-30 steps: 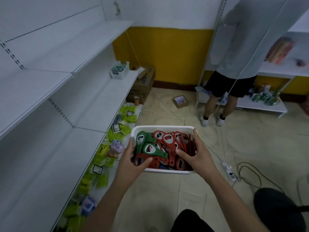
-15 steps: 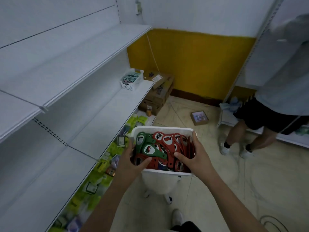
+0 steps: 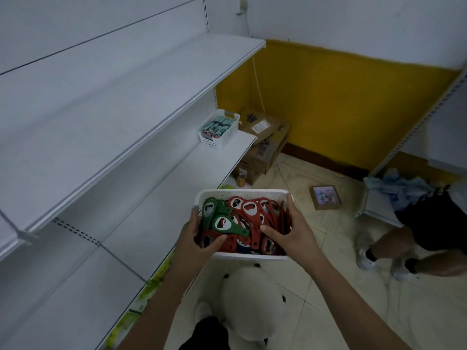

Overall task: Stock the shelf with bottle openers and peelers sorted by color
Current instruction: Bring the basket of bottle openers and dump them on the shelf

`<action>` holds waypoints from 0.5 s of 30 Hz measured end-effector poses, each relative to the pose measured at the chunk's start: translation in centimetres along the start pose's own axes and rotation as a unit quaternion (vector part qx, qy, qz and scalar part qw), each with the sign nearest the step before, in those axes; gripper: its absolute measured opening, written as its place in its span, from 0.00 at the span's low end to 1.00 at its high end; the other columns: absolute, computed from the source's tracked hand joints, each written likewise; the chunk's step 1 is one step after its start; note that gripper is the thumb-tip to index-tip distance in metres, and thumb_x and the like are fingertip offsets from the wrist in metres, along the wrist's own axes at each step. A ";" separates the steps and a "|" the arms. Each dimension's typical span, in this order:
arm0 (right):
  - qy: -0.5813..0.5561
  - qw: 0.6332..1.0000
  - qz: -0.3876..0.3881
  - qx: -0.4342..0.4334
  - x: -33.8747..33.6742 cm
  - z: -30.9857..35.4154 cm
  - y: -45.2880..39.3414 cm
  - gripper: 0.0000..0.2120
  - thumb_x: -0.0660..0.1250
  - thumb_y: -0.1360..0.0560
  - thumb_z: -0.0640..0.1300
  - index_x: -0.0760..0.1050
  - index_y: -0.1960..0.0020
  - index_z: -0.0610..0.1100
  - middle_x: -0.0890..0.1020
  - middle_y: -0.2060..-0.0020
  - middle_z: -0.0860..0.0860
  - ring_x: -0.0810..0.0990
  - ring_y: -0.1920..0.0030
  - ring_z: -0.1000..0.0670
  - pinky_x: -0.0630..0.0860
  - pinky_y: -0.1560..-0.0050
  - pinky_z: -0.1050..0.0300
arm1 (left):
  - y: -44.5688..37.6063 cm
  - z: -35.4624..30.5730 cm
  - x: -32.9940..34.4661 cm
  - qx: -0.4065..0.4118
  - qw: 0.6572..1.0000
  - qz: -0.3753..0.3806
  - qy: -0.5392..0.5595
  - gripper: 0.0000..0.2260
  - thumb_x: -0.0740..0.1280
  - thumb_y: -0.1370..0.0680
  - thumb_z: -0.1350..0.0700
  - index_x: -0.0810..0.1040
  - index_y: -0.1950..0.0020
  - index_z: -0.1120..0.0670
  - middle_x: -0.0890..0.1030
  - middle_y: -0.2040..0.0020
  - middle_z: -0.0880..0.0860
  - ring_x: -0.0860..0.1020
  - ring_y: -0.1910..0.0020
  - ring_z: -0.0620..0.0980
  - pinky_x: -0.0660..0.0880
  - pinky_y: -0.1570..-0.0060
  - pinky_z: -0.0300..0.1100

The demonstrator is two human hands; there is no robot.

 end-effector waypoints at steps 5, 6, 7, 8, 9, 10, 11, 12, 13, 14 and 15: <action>0.009 1.000 -0.010 0.017 3.7 2.0 -7.9 0.50 0.76 0.32 0.62 0.50 0.20 0.58 0.73 0.33 0.59 0.74 0.37 0.59 0.72 0.43 0.69 | -9.0 0.5 -3.4 -0.006 1.000 0.022 0.013 0.45 0.77 0.29 0.51 0.52 0.19 0.44 0.67 0.33 0.43 0.69 0.35 0.40 0.70 0.38 0.36; 0.008 1.000 -0.015 0.018 4.4 2.4 -9.4 0.50 0.75 0.32 0.62 0.50 0.20 0.58 0.72 0.33 0.59 0.74 0.36 0.59 0.73 0.41 0.68 | -10.8 0.5 -4.0 -0.003 1.000 0.026 0.008 0.46 0.77 0.29 0.51 0.52 0.19 0.44 0.67 0.33 0.44 0.69 0.34 0.40 0.70 0.37 0.36; 0.007 1.000 -0.018 0.018 5.0 2.8 -10.9 0.49 0.76 0.32 0.61 0.51 0.20 0.59 0.72 0.33 0.59 0.74 0.37 0.60 0.73 0.41 0.70 | -12.7 0.5 -4.5 -0.001 1.000 0.029 0.002 0.46 0.77 0.29 0.52 0.51 0.19 0.45 0.67 0.33 0.44 0.69 0.34 0.40 0.69 0.37 0.36; 0.004 1.000 -0.018 0.018 5.5 3.2 -12.5 0.46 0.76 0.31 0.59 0.52 0.22 0.60 0.72 0.35 0.60 0.74 0.39 0.62 0.71 0.44 0.74 | -14.5 0.6 -4.9 -0.002 0.999 0.032 -0.004 0.46 0.77 0.29 0.52 0.51 0.19 0.45 0.67 0.33 0.44 0.68 0.34 0.40 0.69 0.38 0.34; 0.001 1.000 -0.018 0.019 5.9 3.3 -14.1 0.43 0.76 0.30 0.57 0.52 0.24 0.63 0.72 0.37 0.62 0.73 0.42 0.65 0.69 0.48 0.79 | -16.2 0.7 -5.1 -0.004 0.999 0.033 -0.006 0.46 0.77 0.29 0.52 0.51 0.19 0.46 0.67 0.33 0.44 0.68 0.34 0.40 0.69 0.39 0.32; -0.003 1.000 -0.017 0.020 6.1 3.4 -15.7 0.41 0.76 0.30 0.55 0.53 0.28 0.67 0.72 0.39 0.62 0.73 0.44 0.67 0.68 0.51 0.81 | -17.8 0.9 -5.3 -0.006 0.999 0.033 -0.008 0.46 0.77 0.28 0.52 0.51 0.19 0.46 0.67 0.33 0.44 0.68 0.34 0.40 0.69 0.41 0.29; -0.004 1.000 -0.015 0.021 6.4 3.3 -17.5 0.39 0.76 0.30 0.55 0.53 0.31 0.69 0.73 0.39 0.62 0.74 0.45 0.68 0.68 0.52 0.81 | -19.4 1.2 -5.3 -0.007 0.999 0.031 -0.011 0.46 0.77 0.29 0.52 0.51 0.19 0.46 0.66 0.33 0.44 0.68 0.34 0.41 0.68 0.41 0.29; -0.001 1.000 -0.011 0.022 6.6 3.2 -19.2 0.38 0.76 0.30 0.55 0.54 0.32 0.70 0.74 0.39 0.61 0.74 0.44 0.67 0.69 0.52 0.81 | -20.9 1.6 -5.2 -0.011 0.999 0.026 -0.016 0.46 0.77 0.29 0.51 0.51 0.19 0.46 0.66 0.33 0.44 0.68 0.33 0.42 0.68 0.39 0.31; 0.005 1.000 -0.003 0.020 6.7 3.0 -21.0 0.39 0.76 0.30 0.57 0.54 0.30 0.69 0.74 0.38 0.60 0.75 0.42 0.65 0.69 0.51 0.81 | -22.3 1.9 -5.1 -0.013 1.000 0.020 -0.019 0.47 0.77 0.29 0.51 0.51 0.19 0.46 0.66 0.33 0.44 0.68 0.33 0.42 0.68 0.38 0.34; 0.011 1.000 0.010 0.018 6.9 2.8 -23.0 0.42 0.76 0.31 0.58 0.54 0.26 0.66 0.73 0.37 0.60 0.75 0.40 0.62 0.68 0.51 0.81 | -23.8 2.3 -4.8 -0.016 1.000 0.012 -0.017 0.47 0.77 0.29 0.51 0.51 0.19 0.46 0.66 0.33 0.45 0.68 0.32 0.43 0.68 0.36 0.37; 0.018 0.999 0.023 0.019 7.1 2.3 -25.2 0.45 0.76 0.31 0.59 0.53 0.23 0.62 0.73 0.36 0.59 0.74 0.39 0.60 0.68 0.51 0.82 | -25.3 2.7 -4.4 -0.021 1.000 0.006 -0.014 0.47 0.77 0.30 0.51 0.51 0.19 0.47 0.66 0.33 0.45 0.68 0.32 0.43 0.68 0.36 0.38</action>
Point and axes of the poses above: each hand's wrist, its own y-axis away from the middle knuckle, its own x-axis out of the palm, z = x × y, the point moved 6 cm from there along -y, towards the middle knuckle
